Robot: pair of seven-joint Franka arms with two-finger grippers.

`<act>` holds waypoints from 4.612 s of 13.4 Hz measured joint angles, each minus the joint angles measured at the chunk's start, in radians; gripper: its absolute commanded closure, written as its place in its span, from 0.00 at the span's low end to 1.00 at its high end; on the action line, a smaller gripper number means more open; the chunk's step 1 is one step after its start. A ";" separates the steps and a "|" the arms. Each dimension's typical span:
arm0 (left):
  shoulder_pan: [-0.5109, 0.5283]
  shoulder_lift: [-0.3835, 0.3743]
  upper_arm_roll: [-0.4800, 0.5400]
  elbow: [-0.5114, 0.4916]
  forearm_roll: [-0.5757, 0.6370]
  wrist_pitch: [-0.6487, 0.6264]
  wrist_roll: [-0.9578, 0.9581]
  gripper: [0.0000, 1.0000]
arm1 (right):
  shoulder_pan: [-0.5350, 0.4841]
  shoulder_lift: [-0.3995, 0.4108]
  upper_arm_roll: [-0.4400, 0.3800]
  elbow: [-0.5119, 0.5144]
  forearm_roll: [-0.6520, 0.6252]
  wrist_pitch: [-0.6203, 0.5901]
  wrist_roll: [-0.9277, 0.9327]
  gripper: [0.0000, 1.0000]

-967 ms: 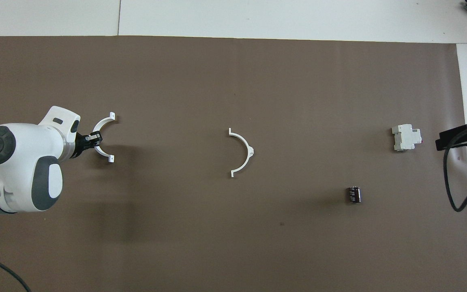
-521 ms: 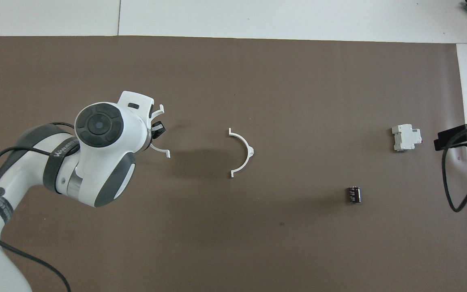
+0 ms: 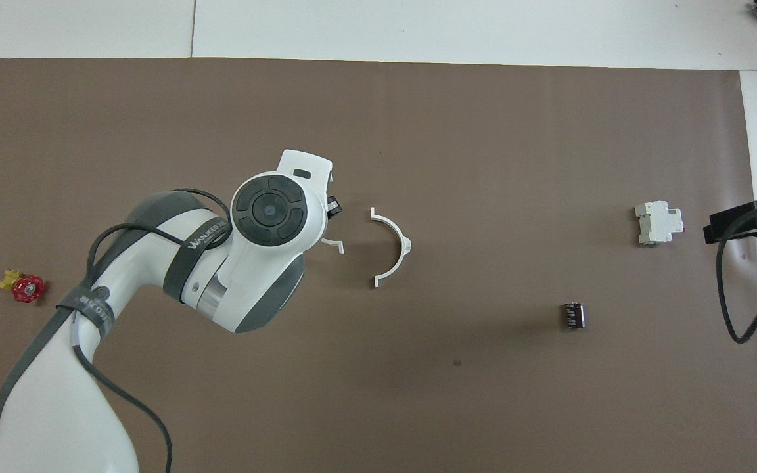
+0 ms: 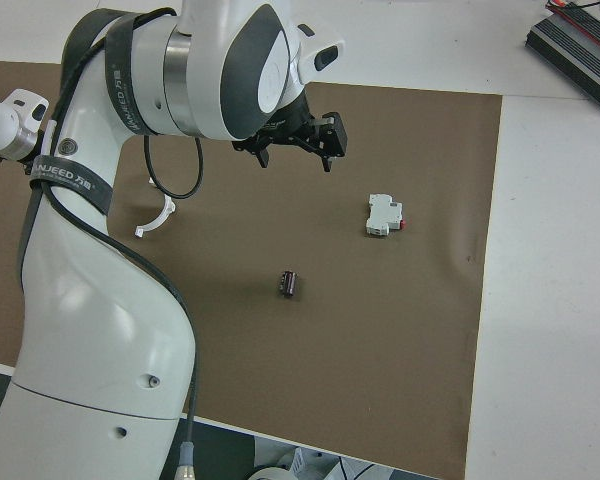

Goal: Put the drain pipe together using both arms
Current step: 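Carry the held half-ring with the left gripper to the placed half-ring, then align the held half-ring against the placed half with the left gripper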

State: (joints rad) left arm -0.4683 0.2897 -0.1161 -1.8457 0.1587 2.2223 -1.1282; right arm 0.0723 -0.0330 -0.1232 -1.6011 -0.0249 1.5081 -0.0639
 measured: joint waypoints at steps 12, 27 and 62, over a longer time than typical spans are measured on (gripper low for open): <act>-0.096 0.061 0.001 -0.044 0.002 0.021 -0.167 1.00 | 0.000 0.000 0.000 0.000 0.000 0.000 0.000 0.00; -0.102 0.052 0.001 -0.074 0.005 0.069 -0.094 1.00 | 0.000 0.000 0.000 0.000 0.000 0.000 0.000 0.00; -0.102 0.053 0.008 -0.098 0.005 0.137 0.016 0.53 | 0.000 0.000 0.000 0.000 0.000 0.000 0.000 0.00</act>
State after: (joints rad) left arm -0.5701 0.3428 -0.1082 -1.9436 0.1640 2.3593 -1.1124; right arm 0.0723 -0.0330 -0.1232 -1.6011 -0.0249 1.5081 -0.0639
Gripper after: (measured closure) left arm 0.934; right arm 0.000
